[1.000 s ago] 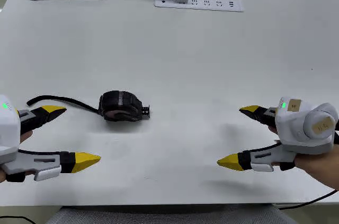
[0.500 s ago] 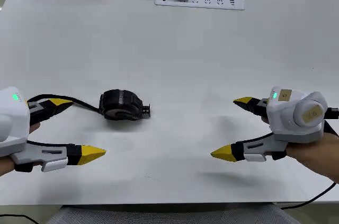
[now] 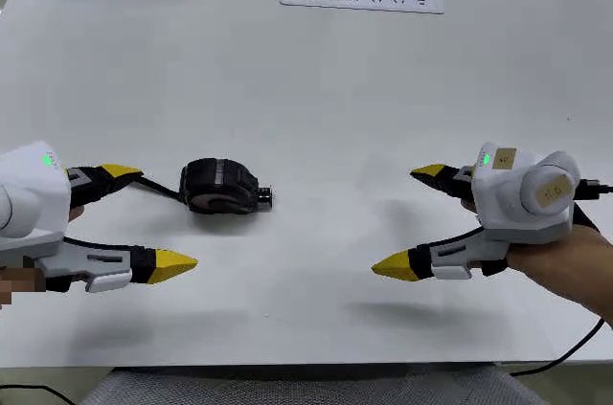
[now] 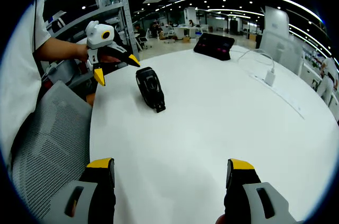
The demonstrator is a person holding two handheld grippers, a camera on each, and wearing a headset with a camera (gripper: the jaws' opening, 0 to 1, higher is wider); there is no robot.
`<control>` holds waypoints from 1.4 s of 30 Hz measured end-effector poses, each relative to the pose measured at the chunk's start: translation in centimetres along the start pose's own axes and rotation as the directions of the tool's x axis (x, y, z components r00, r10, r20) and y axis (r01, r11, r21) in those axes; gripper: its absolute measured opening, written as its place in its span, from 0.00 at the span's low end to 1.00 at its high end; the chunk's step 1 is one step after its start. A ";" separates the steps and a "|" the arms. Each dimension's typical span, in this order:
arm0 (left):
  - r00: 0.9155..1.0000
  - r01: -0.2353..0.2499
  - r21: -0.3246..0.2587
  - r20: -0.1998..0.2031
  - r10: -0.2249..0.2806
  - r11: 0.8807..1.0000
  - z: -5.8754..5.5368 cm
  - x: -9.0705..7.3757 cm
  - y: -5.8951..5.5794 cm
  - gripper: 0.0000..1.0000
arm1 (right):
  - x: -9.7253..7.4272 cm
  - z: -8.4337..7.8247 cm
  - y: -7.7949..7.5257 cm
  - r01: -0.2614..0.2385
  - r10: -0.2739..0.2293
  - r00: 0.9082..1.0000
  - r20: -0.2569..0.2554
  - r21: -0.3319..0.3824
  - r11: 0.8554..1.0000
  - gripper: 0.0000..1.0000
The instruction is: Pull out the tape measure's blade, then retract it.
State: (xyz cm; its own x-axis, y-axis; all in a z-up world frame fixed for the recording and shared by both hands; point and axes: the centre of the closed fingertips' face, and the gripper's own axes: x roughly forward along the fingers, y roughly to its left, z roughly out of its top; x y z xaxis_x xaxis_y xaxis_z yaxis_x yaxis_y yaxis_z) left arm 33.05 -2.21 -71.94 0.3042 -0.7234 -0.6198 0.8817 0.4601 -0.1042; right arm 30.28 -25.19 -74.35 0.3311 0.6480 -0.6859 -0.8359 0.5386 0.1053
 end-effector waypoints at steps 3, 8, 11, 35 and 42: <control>1.000 0.005 0.012 -0.006 -0.005 1.000 0.1 0.3 0.3 0.76 | 0.1 0.2 0.1 -0.006 0.006 1.000 -0.002 -0.008 1.000 0.86; 1.000 0.012 0.037 -0.016 -0.012 0.999 0.2 0.7 0.6 0.76 | 0.5 0.6 0.1 -0.016 0.016 1.000 -0.006 -0.022 1.000 0.85; 1.000 0.011 0.059 -0.022 -0.009 0.998 0.3 0.9 1.0 0.75 | 0.7 0.8 0.0 -0.020 0.020 1.000 -0.008 -0.030 0.999 0.85; 0.996 0.043 0.158 -0.080 -0.031 0.986 0.4 2.7 2.5 0.67 | 3.2 2.2 0.0 -0.083 0.082 0.996 -0.019 -0.075 0.994 0.81; 0.993 0.062 0.177 -0.111 -0.042 0.982 0.3 3.6 2.9 0.65 | 3.9 2.4 0.1 -0.100 0.098 0.995 -0.028 -0.091 0.991 0.80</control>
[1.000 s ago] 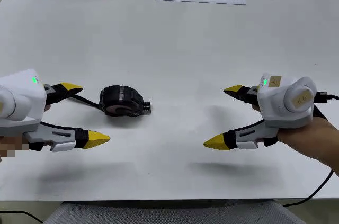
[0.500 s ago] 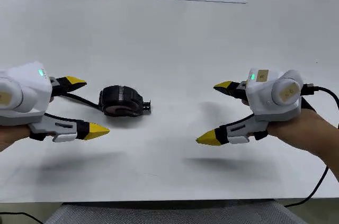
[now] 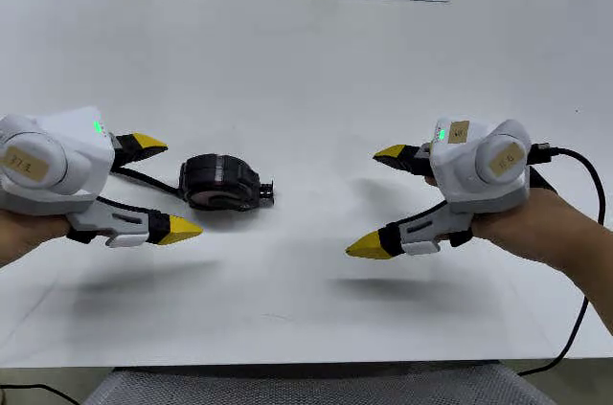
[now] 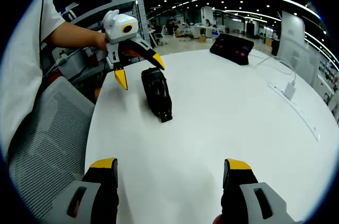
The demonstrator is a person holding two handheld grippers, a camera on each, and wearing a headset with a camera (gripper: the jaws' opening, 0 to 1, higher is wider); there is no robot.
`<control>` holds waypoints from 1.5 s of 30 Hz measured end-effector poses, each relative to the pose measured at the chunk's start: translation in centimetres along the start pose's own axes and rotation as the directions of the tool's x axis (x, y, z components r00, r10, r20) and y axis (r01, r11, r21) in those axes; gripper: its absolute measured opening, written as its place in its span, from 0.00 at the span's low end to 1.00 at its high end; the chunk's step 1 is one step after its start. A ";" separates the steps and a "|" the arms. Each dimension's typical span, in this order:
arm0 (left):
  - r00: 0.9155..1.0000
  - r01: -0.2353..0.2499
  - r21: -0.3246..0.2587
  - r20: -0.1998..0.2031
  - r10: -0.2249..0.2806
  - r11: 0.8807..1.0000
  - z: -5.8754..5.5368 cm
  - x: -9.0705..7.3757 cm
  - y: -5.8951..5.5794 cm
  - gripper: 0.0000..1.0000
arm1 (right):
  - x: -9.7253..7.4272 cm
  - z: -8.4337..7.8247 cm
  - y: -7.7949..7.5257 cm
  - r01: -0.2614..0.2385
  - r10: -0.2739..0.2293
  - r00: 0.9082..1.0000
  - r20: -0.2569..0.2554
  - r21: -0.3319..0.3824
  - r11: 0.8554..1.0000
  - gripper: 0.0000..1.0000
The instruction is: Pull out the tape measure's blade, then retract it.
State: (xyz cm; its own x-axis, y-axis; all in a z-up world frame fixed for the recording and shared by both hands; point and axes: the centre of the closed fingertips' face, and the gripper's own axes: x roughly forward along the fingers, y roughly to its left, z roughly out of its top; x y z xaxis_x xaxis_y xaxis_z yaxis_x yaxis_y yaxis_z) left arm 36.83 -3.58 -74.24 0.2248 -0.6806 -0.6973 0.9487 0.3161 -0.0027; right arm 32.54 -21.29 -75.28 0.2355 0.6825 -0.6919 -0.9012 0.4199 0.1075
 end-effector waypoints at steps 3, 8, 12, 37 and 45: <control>1.000 0.017 -0.006 -0.011 -0.017 1.000 0.2 0.3 -0.1 0.65 | 0.1 0.1 -0.1 -0.004 0.004 1.000 0.001 -0.001 1.000 0.80; 0.999 0.026 0.011 -0.039 -0.025 1.000 0.1 0.9 0.3 0.61 | 0.4 0.2 -0.1 -0.010 0.010 1.000 -0.001 -0.004 1.000 0.79; 0.998 0.042 0.031 -0.056 -0.040 0.999 0.1 1.1 0.3 0.51 | 0.6 0.3 -0.2 -0.017 0.017 1.000 -0.001 -0.006 1.000 0.79; 0.985 0.112 0.116 -0.140 -0.096 0.987 -0.2 3.2 -0.1 0.31 | 1.7 0.6 -0.1 -0.048 0.048 0.999 0.001 -0.016 0.999 0.75; 0.981 0.121 0.137 -0.171 -0.097 0.983 -0.4 3.5 -0.2 0.29 | 2.4 0.9 0.3 -0.064 0.064 0.998 -0.003 -0.024 0.998 0.71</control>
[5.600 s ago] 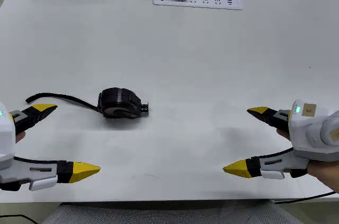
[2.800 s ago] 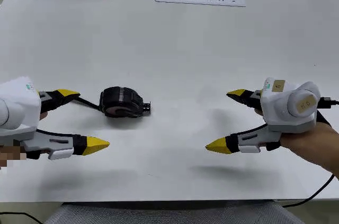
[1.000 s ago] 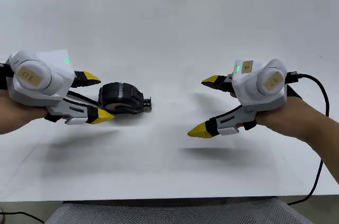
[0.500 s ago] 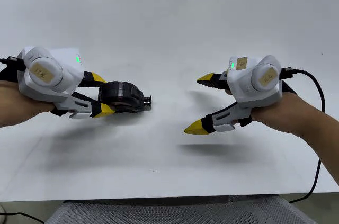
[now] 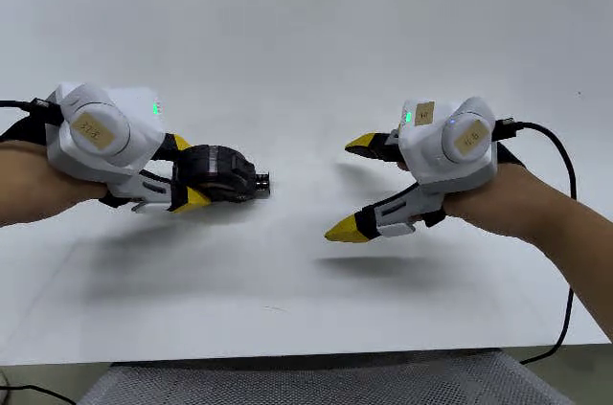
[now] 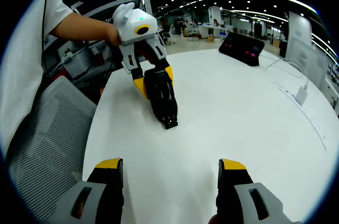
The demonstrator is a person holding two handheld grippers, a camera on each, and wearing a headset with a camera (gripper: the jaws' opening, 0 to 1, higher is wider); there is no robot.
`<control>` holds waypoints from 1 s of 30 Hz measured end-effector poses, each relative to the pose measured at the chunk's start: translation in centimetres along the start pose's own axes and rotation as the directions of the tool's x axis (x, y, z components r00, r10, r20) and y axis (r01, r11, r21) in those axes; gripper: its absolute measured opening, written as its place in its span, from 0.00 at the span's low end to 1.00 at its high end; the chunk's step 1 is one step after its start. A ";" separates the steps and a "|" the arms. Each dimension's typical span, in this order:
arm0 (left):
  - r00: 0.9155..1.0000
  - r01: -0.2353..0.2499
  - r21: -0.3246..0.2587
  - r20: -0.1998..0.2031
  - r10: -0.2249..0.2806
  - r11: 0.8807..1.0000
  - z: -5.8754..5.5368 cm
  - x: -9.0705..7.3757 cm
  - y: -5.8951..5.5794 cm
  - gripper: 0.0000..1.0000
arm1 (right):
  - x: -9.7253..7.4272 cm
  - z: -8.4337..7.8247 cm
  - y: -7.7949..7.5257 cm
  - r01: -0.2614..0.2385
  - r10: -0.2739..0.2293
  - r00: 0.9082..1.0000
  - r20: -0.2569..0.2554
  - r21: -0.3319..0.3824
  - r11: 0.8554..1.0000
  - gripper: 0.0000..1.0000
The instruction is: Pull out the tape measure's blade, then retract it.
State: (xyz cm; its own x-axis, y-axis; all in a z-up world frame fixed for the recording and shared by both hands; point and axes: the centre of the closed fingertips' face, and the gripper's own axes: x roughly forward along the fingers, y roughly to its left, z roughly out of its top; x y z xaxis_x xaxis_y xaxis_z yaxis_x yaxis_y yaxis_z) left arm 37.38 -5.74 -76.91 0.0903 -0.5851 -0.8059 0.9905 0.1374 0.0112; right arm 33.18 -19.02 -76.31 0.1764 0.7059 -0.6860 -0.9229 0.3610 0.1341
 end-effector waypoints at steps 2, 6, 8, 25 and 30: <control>1.000 0.000 0.008 -0.012 0.000 1.000 0.0 0.0 0.0 0.29 | 0.3 0.2 0.0 -0.005 0.005 1.000 0.004 -0.003 1.000 0.70; 1.000 -0.001 0.013 -0.021 0.001 1.000 -0.1 0.0 0.0 0.29 | 0.7 0.7 0.0 -0.015 0.015 1.000 0.021 -0.005 1.000 0.67; 1.000 -0.002 0.019 -0.023 0.003 1.000 -0.1 0.0 0.0 0.28 | 0.9 1.0 -0.1 -0.014 0.015 0.999 0.033 -0.008 1.000 0.66; 0.999 0.011 0.034 -0.041 -0.010 0.999 -0.3 0.1 0.1 0.28 | 4.3 2.7 -0.6 -0.010 0.018 0.996 0.091 -0.085 0.996 0.46; 0.999 0.014 0.033 -0.039 -0.013 0.999 -0.3 0.2 0.1 0.28 | 5.1 3.0 -0.8 -0.012 0.023 0.995 0.099 -0.106 0.994 0.40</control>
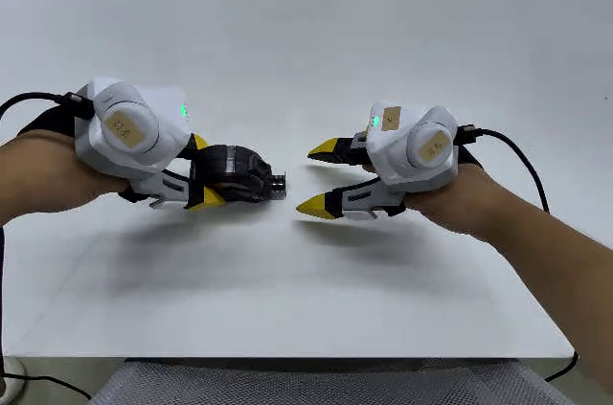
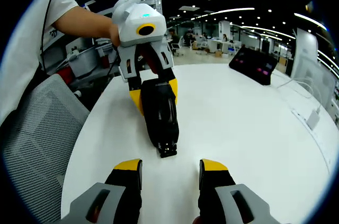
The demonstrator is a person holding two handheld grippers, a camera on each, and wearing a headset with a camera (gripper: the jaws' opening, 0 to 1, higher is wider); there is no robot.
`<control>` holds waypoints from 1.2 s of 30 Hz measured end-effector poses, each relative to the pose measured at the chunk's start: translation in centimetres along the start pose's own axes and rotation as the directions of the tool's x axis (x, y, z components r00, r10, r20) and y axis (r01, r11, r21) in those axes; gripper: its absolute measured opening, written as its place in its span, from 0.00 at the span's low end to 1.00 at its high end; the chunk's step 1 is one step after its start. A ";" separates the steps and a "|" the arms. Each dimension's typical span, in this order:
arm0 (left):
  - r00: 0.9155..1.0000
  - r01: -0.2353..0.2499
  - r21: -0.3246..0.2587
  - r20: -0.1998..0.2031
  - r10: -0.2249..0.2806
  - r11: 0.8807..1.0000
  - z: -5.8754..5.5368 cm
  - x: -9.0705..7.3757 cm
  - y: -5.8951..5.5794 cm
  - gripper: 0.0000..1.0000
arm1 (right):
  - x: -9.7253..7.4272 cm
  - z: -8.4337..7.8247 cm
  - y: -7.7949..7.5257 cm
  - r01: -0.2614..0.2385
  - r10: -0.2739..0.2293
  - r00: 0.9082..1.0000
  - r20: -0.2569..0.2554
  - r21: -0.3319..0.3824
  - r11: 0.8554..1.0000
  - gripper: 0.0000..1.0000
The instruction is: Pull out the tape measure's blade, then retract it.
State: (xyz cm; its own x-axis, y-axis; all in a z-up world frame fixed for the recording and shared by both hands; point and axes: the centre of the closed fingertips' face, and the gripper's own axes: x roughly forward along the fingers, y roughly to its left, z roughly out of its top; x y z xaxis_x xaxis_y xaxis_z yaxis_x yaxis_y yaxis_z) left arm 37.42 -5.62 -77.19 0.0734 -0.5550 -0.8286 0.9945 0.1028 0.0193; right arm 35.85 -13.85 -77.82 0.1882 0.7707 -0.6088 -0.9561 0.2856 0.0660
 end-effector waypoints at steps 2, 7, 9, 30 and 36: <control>1.000 0.002 -0.002 0.000 -0.002 1.000 0.0 0.0 0.0 0.28 | 0.3 -0.1 -0.2 0.001 -0.001 1.000 -0.006 -0.003 1.000 0.39; 1.000 0.004 -0.001 -0.003 -0.004 1.000 0.0 0.0 0.0 0.28 | 1.1 0.1 0.0 -0.011 0.011 1.000 0.003 -0.010 1.000 0.36; 1.000 0.006 -0.002 -0.003 -0.006 1.000 0.0 0.0 0.0 0.28 | 1.4 0.2 0.0 -0.016 0.017 1.000 0.010 -0.006 1.000 0.35; 1.000 0.012 -0.008 -0.001 -0.012 1.000 0.0 0.0 -0.1 0.29 | 3.0 0.9 0.2 -0.050 0.053 0.997 0.051 -0.053 0.997 0.18; 1.000 0.012 -0.009 -0.002 -0.012 1.000 0.0 0.0 -0.1 0.29 | 3.3 0.7 0.5 -0.054 0.058 0.997 0.047 -0.072 0.996 0.13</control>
State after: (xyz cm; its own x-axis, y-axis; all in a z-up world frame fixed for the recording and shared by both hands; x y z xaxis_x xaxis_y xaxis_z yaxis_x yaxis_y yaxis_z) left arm 37.32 -5.61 -77.20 0.0609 -0.5543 -0.8301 0.9947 0.1031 0.0040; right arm 36.13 -10.75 -79.28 0.1430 0.8120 -0.5659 -0.9786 0.2016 0.0421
